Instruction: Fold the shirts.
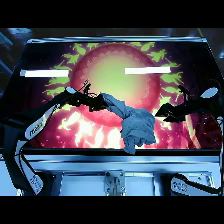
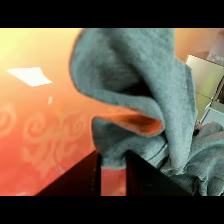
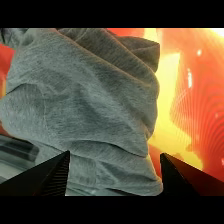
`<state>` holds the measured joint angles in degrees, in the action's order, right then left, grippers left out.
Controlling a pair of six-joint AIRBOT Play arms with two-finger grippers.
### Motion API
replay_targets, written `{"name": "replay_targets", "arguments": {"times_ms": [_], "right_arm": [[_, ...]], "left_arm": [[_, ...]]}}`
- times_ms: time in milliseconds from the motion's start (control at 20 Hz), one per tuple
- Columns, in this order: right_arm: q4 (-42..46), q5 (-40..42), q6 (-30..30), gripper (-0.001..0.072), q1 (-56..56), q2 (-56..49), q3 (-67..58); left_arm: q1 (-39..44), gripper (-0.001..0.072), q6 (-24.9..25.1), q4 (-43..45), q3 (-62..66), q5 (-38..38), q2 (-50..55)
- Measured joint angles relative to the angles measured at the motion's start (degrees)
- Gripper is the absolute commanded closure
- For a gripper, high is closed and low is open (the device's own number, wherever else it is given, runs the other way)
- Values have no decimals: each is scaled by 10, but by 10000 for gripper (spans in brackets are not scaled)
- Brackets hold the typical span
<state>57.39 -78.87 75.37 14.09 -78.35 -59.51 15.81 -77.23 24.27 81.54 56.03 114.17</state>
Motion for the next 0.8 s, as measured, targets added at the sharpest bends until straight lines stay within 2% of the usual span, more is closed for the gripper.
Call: {"name": "replay_targets", "arguments": {"times_ms": [50,500,550,600,650,700,800], "right_arm": [[3,2,0,19,-4,0,0],[46,33,6,23,-76,-59,18],[40,37,7,120,-79,-69,19],[33,43,8,385,-82,-78,20],[27,48,9,593,-83,-85,20],[23,51,9,648,-84,-91,21],[16,55,10,649,-85,-96,21]], "left_arm": [[2,669,0,-1,1,0,2],[0,677,19,-3,32,0,3],[0,677,20,-3,37,0,1],[0,677,21,-2,40,1,-1],[-1,678,21,2,42,1,-5],[-1,678,21,11,43,1,-13],[-2,679,22,45,45,1,-33]]}}
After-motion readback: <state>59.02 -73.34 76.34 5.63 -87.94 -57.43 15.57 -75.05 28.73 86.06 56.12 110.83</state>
